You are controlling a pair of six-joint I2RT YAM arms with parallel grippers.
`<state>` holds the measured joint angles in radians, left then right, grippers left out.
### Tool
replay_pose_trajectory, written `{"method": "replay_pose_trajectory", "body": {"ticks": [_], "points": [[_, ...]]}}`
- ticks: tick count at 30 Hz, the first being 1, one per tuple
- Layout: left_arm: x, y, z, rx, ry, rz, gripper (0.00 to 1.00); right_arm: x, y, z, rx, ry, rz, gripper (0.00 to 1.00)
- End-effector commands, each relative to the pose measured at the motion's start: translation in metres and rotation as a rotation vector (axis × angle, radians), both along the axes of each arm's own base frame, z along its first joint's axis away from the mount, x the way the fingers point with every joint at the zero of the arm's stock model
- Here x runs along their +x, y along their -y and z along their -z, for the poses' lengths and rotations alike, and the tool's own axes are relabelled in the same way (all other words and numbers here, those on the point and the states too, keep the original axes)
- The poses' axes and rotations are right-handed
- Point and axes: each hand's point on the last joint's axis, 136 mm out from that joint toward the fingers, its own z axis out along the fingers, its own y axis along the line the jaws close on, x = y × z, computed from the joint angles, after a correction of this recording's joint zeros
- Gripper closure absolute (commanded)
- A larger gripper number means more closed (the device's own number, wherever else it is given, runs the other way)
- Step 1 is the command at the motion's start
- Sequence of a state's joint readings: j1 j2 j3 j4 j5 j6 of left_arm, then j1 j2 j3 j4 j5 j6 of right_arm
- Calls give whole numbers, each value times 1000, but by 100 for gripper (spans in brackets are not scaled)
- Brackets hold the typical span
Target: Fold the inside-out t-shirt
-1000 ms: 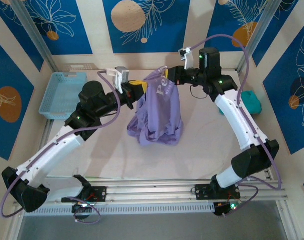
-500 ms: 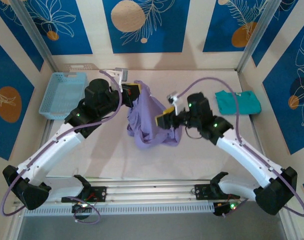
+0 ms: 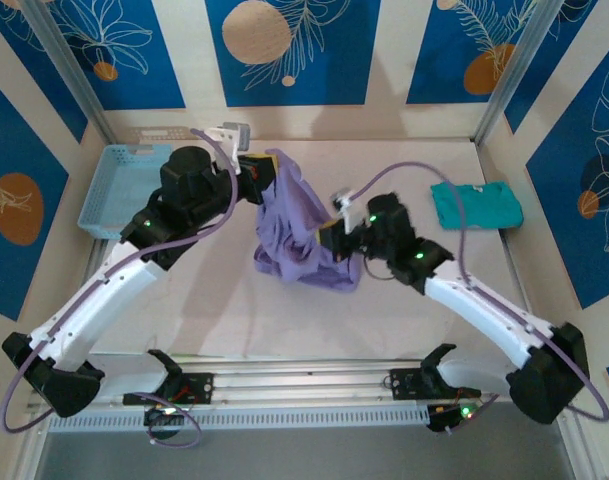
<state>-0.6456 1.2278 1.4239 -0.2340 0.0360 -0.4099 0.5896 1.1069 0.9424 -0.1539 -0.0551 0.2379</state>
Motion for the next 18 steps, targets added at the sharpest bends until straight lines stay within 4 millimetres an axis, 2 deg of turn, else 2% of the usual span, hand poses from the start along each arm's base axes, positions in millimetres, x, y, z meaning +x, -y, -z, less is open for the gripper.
{"method": "replay_pose_trajectory", "body": {"ticks": [1, 3, 6, 8, 10, 12, 14, 18], "points": [[7, -25, -73, -59, 177, -49, 100, 12, 43, -100, 52, 213, 100, 100], [14, -33, -102, -90, 225, -52, 100, 18, 62, -140, 59, 279, 139, 100], [22, -39, -142, -123, 281, -49, 100, 20, 78, -188, 51, 362, 169, 100], [28, -40, -161, -130, 301, -42, 100, 22, 84, -209, 40, 400, 187, 100], [36, -41, -169, -134, 300, -39, 100, 21, 87, -222, 29, 421, 191, 100], [47, -41, -165, -140, 271, -35, 100, 22, 88, -225, 14, 431, 194, 100], [57, -38, -152, -133, 228, -28, 100, 22, 90, -221, 1, 419, 197, 100], [76, -35, -109, -71, 140, -31, 100, 19, 79, -203, 17, 354, 130, 100]]}}
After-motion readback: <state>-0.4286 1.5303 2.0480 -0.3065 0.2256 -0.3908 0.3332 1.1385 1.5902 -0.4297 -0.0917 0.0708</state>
